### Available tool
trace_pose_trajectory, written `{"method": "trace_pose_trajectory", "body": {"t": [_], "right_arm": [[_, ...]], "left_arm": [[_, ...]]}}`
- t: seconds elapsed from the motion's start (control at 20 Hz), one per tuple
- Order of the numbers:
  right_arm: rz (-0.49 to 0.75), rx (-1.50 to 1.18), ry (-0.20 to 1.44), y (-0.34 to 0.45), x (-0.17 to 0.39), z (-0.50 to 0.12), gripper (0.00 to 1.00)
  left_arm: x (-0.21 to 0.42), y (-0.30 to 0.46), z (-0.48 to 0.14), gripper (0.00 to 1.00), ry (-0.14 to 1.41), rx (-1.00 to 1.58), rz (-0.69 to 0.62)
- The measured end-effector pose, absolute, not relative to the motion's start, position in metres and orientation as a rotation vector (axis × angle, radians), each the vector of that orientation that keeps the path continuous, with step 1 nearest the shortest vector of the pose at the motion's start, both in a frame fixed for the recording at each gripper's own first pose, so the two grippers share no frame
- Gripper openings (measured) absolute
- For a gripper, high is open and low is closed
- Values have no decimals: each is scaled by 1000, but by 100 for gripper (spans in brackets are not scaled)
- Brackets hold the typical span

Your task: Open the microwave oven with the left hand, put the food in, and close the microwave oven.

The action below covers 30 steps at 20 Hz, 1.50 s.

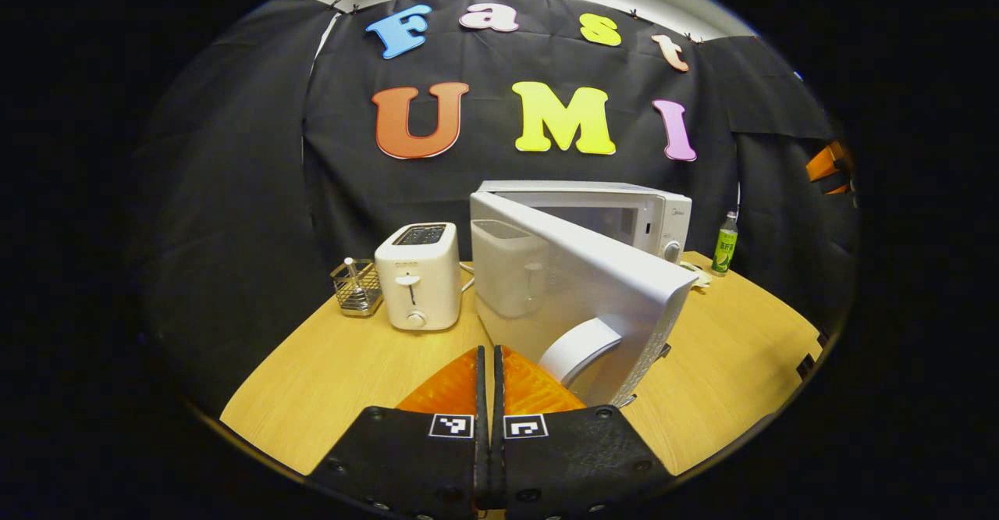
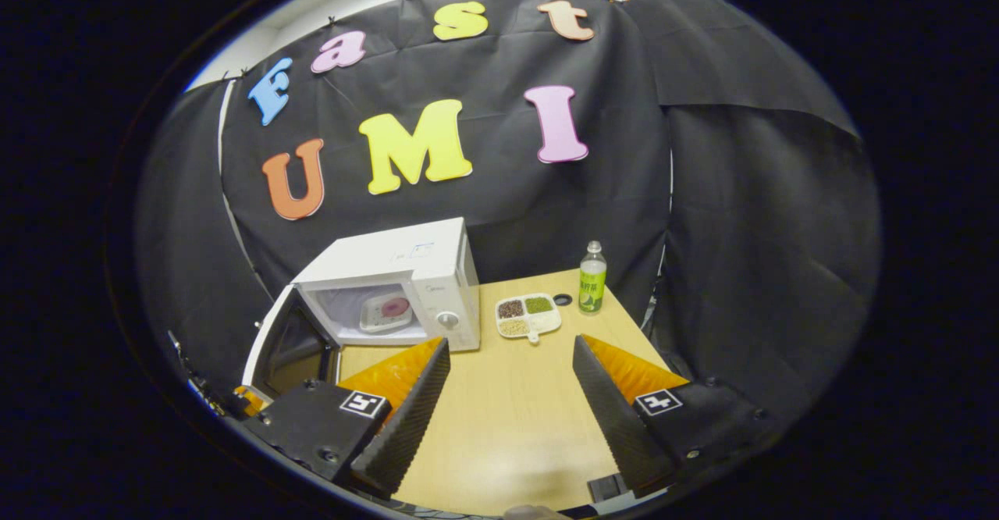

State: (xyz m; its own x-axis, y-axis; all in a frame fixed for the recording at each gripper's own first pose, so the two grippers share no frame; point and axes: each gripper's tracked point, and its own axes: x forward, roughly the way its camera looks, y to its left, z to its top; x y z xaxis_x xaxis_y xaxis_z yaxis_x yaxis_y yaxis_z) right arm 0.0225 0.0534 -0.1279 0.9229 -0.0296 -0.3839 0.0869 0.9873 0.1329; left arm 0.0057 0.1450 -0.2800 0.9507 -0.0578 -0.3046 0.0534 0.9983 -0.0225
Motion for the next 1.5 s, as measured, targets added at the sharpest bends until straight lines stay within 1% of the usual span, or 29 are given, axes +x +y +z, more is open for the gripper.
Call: {"method": "trace_pose_trajectory", "body": {"t": [0.05, 0.35, 0.4, 0.45, 0.5, 0.55, 0.65, 0.7, 0.95, 1.0, 1.1, 1.15, 1.5], "right_arm": [[-63, 141, 393, 48, 21, -127, 91], [-33, 132, 417, 33, 25, -127, 92], [-32, 132, 415, 29, 27, -125, 100], [-25, 128, 417, 26, 27, -124, 100], [-23, 122, 415, 22, 28, -123, 92], [-25, 115, 412, 15, 29, -121, 100], [-28, 117, 412, 8, 32, -120, 100], [-29, 122, 413, 4, 32, -119, 92], [-62, 117, 407, -21, 32, -115, 92], [-68, 119, 406, -26, 31, -114, 100], [-84, 124, 406, -33, 31, -114, 100], [-91, 127, 406, -36, 29, -114, 92], [-114, 137, 414, -48, 29, -114, 92]], "left_arm": [[8, 134, -280, 0, 308, -11, -73], [31, 74, -278, 0, 301, 12, -154], [35, 64, -278, 0, 304, 15, -165], [41, 55, -278, 0, 299, 19, -176], [46, 44, -276, 0, 293, 19, -189], [52, 35, -275, 0, 291, 20, -199], [64, 16, -274, 0, 286, 22, -219], [70, 7, -272, 0, 276, 23, -230], [102, -32, -267, 0, 264, 30, -279], [110, -37, -266, 0, 261, 31, -284], [123, -48, -262, 0, 251, 19, -300], [131, -54, -261, 0, 247, 12, -307], [176, -73, -265, 0, 261, 6, -307]]}}
